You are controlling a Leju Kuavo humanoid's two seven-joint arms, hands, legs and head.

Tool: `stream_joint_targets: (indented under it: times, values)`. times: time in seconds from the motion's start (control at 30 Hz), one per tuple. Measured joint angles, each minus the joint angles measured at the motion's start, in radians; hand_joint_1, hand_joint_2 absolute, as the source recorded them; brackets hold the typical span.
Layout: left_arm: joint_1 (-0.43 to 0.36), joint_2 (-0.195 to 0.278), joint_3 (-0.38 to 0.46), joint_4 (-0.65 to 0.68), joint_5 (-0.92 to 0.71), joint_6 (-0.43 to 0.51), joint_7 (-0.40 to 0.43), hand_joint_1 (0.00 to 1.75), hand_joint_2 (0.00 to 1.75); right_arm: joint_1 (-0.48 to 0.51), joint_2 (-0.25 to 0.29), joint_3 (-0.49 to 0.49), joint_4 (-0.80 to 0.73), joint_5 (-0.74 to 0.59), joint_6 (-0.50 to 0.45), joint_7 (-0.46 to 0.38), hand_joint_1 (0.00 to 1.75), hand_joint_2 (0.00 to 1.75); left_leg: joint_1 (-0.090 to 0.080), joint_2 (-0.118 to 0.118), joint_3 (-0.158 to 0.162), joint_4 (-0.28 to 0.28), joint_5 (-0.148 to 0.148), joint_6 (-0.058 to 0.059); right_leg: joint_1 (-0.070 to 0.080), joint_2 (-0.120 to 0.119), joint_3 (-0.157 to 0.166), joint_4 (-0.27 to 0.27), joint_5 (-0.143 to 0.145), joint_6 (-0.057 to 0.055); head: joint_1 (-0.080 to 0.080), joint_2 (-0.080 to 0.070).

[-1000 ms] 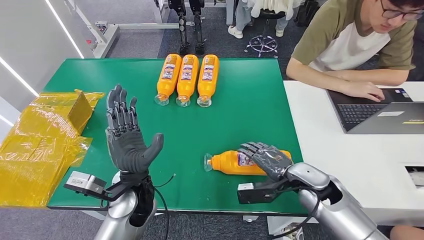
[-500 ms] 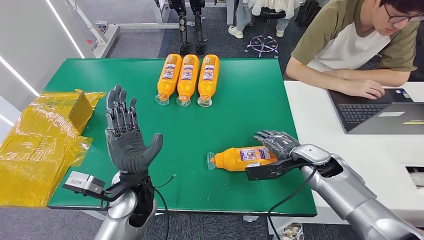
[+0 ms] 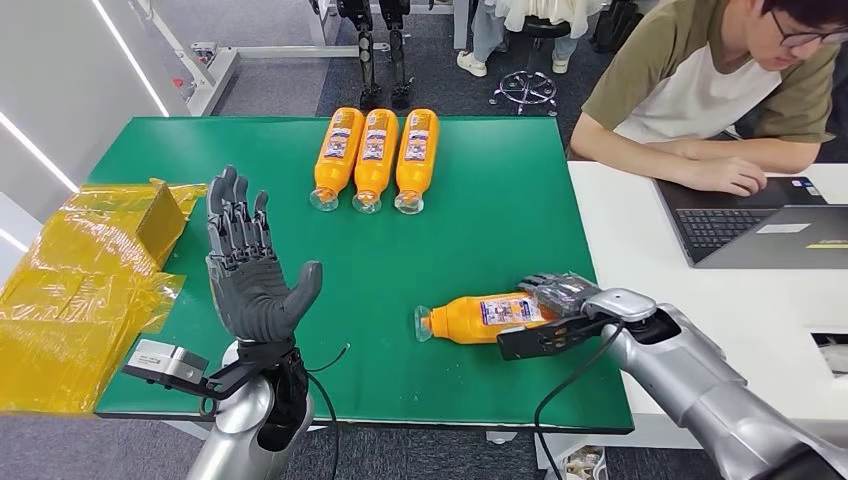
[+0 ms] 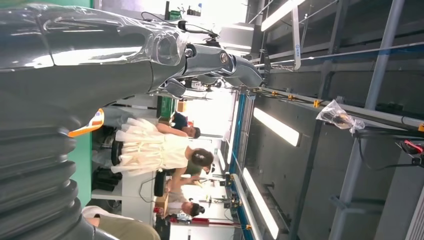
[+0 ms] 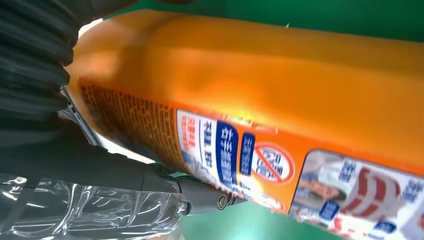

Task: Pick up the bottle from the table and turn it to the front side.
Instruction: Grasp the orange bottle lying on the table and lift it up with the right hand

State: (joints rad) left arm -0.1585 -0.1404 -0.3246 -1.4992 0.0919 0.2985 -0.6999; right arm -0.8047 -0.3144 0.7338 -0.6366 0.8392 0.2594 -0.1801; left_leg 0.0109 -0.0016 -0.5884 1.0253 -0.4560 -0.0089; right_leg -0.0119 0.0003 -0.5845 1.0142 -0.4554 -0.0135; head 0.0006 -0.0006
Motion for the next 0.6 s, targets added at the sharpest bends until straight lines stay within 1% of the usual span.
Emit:
stream_joint_targets:
  times: [0.03,0.07,0.17,0.2,0.37,0.47,0.53,0.6]
  values:
    - [0.0,0.0,0.0,0.0,0.0,0.0,0.0,0.0,1.75,-0.001,0.001,0.002,0.004,0.0,0.0,0.0,0.0,1.75,0.0,0.0,0.0,0.0,0.0,0.0,0.0,0.0,0.0,0.0,0.0,0.0,0.0,0.0]
    - [0.0,0.0,0.0,0.0,0.001,0.0,0.0,0.0,1.75,-0.002,0.003,0.004,0.008,-0.001,0.001,0.001,0.19,1.75,0.0,0.0,0.0,0.0,0.0,0.0,0.0,0.0,0.0,0.0,0.0,0.0,0.0,0.0]
    - [0.0,0.0,0.0,0.0,0.004,0.0,0.0,0.0,1.75,-0.008,0.005,0.008,0.026,-0.009,0.0,0.006,1.5,1.75,0.0,0.0,0.0,0.0,0.0,0.0,0.0,0.0,0.0,0.0,0.0,0.0,0.0,0.0]
    - [0.0,0.0,0.0,0.0,0.005,0.0,0.0,0.0,1.75,-0.009,0.006,0.009,0.033,-0.011,-0.006,0.006,1.75,1.75,0.0,0.0,0.0,0.0,0.0,0.0,0.0,0.0,0.0,0.0,0.0,0.0,0.0,0.0]
    - [0.003,0.0,0.0,0.0,0.005,0.001,0.0,0.0,1.75,-0.011,0.007,0.016,0.064,-0.002,-0.07,-0.032,1.75,1.75,0.0,0.0,0.0,0.0,0.0,0.0,0.0,-0.001,0.0,0.0,0.0,0.0,0.0,0.0]
    - [0.01,0.0,0.0,0.0,0.001,-0.003,0.0,0.0,1.75,-0.008,0.008,0.017,0.069,-0.014,-0.1,-0.041,1.75,1.75,0.0,0.0,0.0,0.0,0.0,0.0,0.0,-0.001,0.0,0.0,0.0,0.0,0.0,0.0]
    - [0.016,0.0,0.0,-0.002,-0.004,-0.004,0.0,0.0,1.75,-0.001,0.012,0.015,0.069,-0.024,-0.136,-0.042,1.75,1.75,0.0,0.0,0.0,0.0,0.0,0.0,0.0,-0.001,0.0,0.0,0.0,0.0,0.0,0.0]
    - [0.021,0.0,0.0,-0.005,-0.01,-0.004,0.0,0.0,1.75,0.012,0.02,0.01,0.063,-0.034,-0.19,-0.04,1.75,1.75,0.0,0.0,0.0,0.0,0.0,0.0,0.0,-0.001,0.0,0.0,0.0,0.0,0.0,0.0]
